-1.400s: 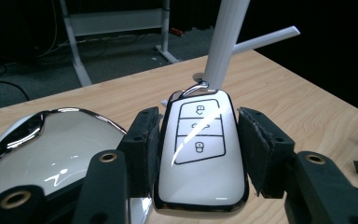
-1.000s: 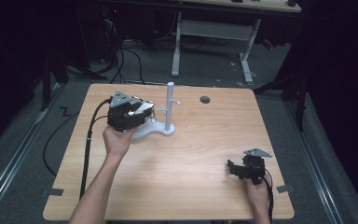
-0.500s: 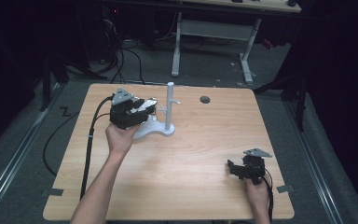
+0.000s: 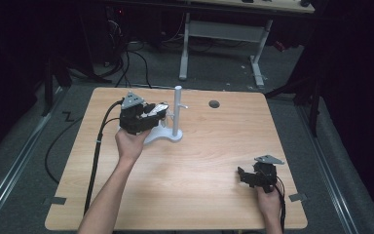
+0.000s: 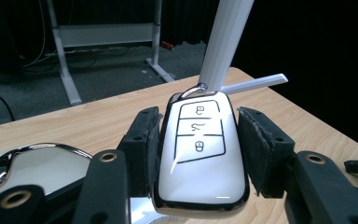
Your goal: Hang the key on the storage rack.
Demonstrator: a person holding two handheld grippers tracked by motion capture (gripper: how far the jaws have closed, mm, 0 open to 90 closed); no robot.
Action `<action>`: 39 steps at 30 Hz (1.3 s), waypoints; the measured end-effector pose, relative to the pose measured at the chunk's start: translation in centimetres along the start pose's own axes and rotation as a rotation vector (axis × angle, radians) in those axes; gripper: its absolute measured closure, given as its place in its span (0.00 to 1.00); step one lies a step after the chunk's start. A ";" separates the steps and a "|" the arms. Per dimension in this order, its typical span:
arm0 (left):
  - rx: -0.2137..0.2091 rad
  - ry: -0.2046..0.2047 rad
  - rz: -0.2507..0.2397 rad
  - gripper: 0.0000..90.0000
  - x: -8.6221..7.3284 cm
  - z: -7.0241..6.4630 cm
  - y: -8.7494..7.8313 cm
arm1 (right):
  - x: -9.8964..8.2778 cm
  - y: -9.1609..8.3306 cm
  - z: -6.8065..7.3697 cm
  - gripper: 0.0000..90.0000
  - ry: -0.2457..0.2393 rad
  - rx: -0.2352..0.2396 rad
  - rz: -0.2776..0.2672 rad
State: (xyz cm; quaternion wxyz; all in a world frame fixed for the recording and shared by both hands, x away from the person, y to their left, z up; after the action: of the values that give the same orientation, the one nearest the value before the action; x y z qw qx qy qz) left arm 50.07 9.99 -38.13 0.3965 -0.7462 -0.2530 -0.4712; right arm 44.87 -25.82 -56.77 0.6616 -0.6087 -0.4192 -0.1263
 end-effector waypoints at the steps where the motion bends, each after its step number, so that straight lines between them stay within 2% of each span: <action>1: -0.001 0.002 0.000 0.56 0.0 -0.1 0.0 | 0.0 0.0 0.0 0.16 0.000 0.000 0.000; 13: 0.019 -0.005 0.005 0.56 -0.5 0.5 0.5 | 0.0 0.0 0.0 0.16 0.000 0.000 0.000; 24: 0.043 -0.005 0.028 0.56 -1.7 1.4 0.9 | 0.0 0.0 0.0 0.16 -0.001 0.000 0.000; 28: 0.046 -0.013 0.034 0.56 -2.5 1.8 0.8 | 0.0 0.0 0.0 0.16 -0.001 0.000 0.000; 39: 0.046 -0.029 0.024 0.56 -3.2 2.5 0.3 | 0.0 0.0 0.0 0.16 0.000 0.000 0.000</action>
State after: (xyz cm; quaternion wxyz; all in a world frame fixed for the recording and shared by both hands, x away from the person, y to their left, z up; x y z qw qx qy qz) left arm 50.19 11.93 -41.73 0.4155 -0.7467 -0.2604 -0.4494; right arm 44.87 -25.83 -56.77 0.6616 -0.6089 -0.4191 -0.1264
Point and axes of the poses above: each handheld gripper's, and its own axes: y roughly forward along the jaws, x roughly out of its top, z roughly to its left, the point moved 9 cm from there along y, roughly forward along the jaws, and after that the axes turned 6 degrees about -y, right-handed, at the moved point
